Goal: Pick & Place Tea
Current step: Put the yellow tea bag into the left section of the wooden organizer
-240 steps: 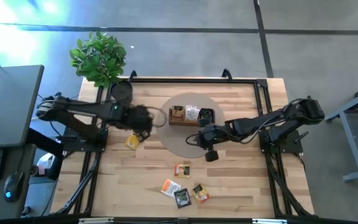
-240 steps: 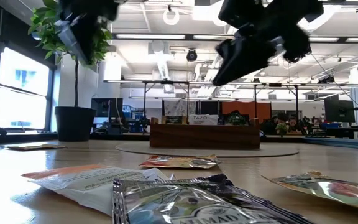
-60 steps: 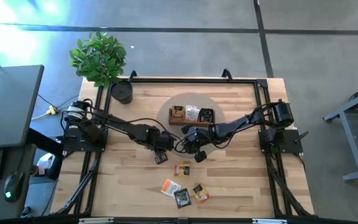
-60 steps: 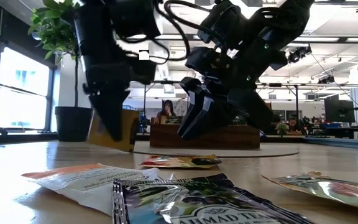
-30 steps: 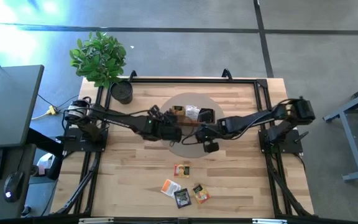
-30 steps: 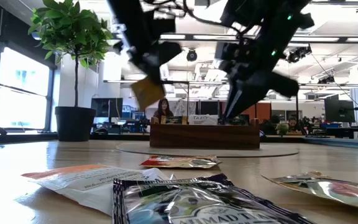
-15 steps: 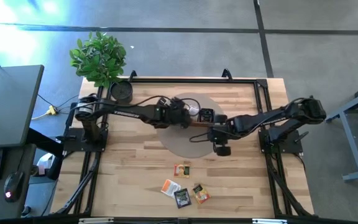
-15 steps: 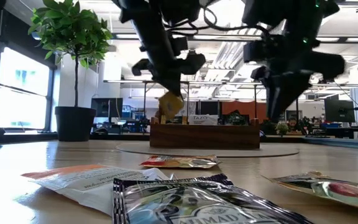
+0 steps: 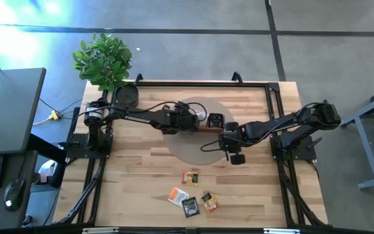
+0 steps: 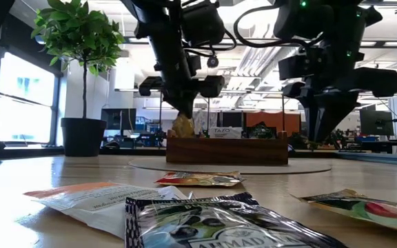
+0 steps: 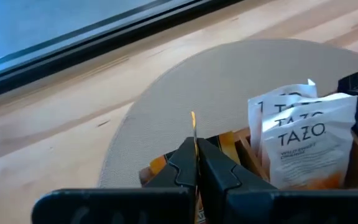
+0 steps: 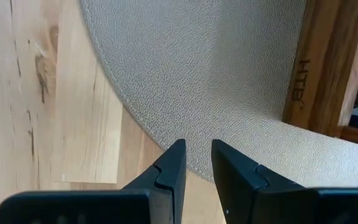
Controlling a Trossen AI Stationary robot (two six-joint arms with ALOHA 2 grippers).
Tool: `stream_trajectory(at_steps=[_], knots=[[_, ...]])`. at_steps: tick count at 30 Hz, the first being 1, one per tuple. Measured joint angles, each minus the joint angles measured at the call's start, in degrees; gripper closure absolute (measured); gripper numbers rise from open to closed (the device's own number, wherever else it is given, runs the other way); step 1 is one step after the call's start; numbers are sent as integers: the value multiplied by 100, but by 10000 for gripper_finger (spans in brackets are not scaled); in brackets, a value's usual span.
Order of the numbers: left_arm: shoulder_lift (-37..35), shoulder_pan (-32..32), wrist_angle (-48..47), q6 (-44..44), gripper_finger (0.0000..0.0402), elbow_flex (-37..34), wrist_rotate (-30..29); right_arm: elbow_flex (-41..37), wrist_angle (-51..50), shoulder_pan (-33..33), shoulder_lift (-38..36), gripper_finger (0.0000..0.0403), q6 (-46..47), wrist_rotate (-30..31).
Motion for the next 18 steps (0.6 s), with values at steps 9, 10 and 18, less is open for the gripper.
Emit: stream_trajectory(at_steps=[9,10,18], knots=[[0,1,-216,-101,401,0,160,0,63,0,2,329,-67,0],[0,1,-202,-81,401,0,165,0,81,0,2,329,-127,0],[0,1,-189,7,390,0,139,0,241,0,2,329,-261,0]])
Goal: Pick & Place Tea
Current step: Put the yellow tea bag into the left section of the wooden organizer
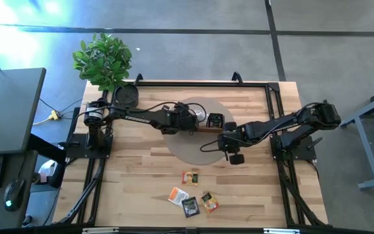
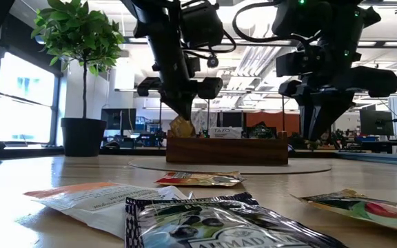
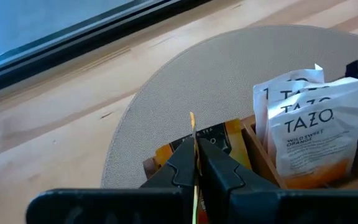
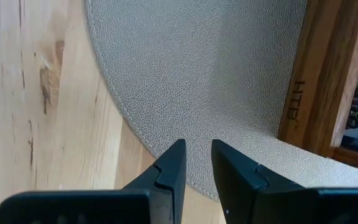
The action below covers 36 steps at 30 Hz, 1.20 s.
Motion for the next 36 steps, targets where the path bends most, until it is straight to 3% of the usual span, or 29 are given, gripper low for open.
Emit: stream_trajectory(at_steps=[13,19,22,26,31,36], knots=[[0,132,488,-94,304,0,509,0,72,0,2,329,-52,0],[0,107,1252,34,298,4,776,0,73,0,2,329,-52,0],[2,109,1133,375,298,181,757,0,73,0,2,329,-52,0],[2,111,345,691,298,655,675,0,73,0,2,329,-52,0],[2,89,-1247,460,299,1221,800,0,189,0,4,329,-107,0],[2,26,-3290,-83,299,1624,699,-50,1529,-90,4,329,-977,359]])
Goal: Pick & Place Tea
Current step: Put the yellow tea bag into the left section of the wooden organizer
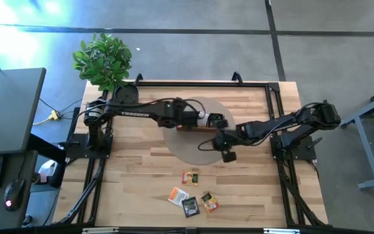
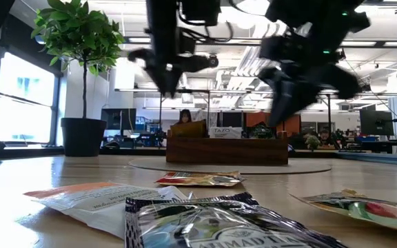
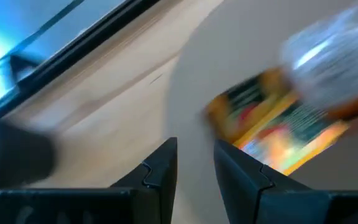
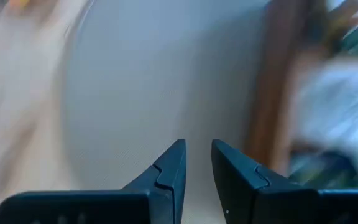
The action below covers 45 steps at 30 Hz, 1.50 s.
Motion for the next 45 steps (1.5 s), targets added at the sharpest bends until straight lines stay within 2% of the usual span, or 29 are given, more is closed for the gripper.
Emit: stream_trajectory(at_steps=[5,8,13,17,19,25,29,32,37,42,45], knots=[[-94,-131,-1766,-478,299,195,5,-315,1904,-245,0,329,-739,428],[-257,-320,-2260,-503,299,205,32,-642,2717,-422,0,329,-869,154],[-694,-736,-2075,-346,299,29,-33,-1163,3999,-645,4,329,-1399,-657],[-972,-1046,-1904,-417,299,-282,-321,-1341,5248,-742,169,329,-1539,-636],[-1164,-1152,-1910,-555,299,-567,-312,-1234,5453,-801,325,329,-1543,-717],[-1495,-1232,-1160,-776,299,-1472,189,-474,5285,-976,1107,329,-2260,-782],[-1577,-1239,-988,-963,299,-1908,418,296,4296,-993,1583,329,-2766,-772],[-1620,-1231,-887,-1046,299,-2061,418,909,3252,-974,1880,329,-2807,-630],[-1611,-1231,-918,-1077,299,-2120,350,1597,2439,-979,2280,329,-2826,232],[-1604,-1231,-937,-972,299,-2120,345,1758,2284,-1007,2352,329,-2941,-146],[-1604,-1231,-948,-922,299,-2120,319,1758,2270,-973,2352,329,-3078,-141]])
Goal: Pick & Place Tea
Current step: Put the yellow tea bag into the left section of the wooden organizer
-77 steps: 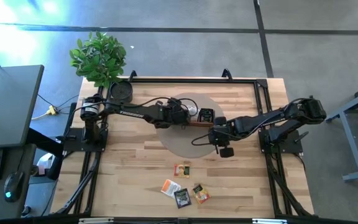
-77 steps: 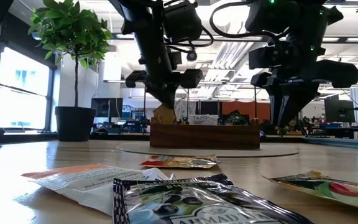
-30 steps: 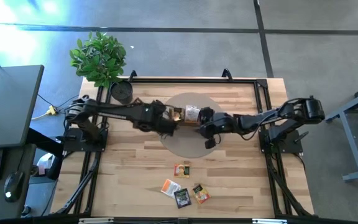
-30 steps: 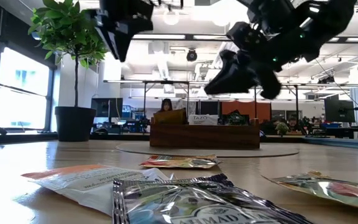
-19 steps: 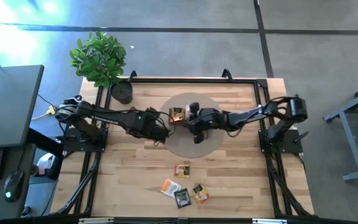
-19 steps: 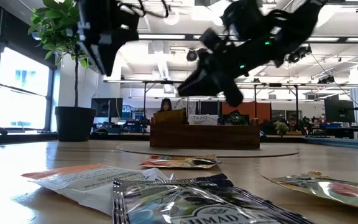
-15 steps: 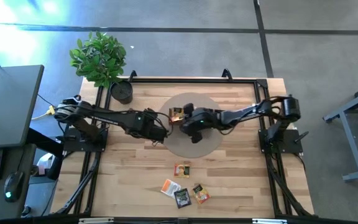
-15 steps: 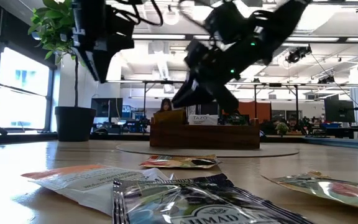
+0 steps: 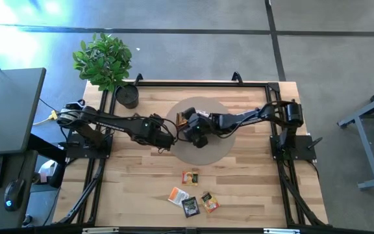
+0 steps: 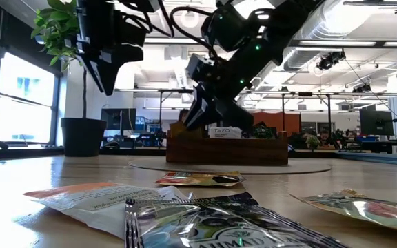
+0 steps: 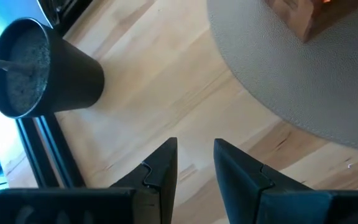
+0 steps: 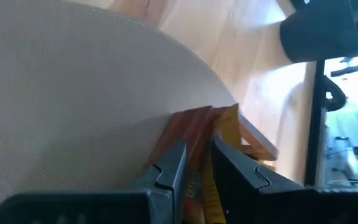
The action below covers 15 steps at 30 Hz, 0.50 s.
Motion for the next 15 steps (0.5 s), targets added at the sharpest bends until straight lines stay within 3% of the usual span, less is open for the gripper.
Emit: stream_trajectory(at_steps=[8,15], knots=[[0,0,-9,4,299,0,-100,-2,339,-4,0,329,-561,299],[0,0,-7,9,299,0,-100,0,506,-217,-2,329,-722,71]])
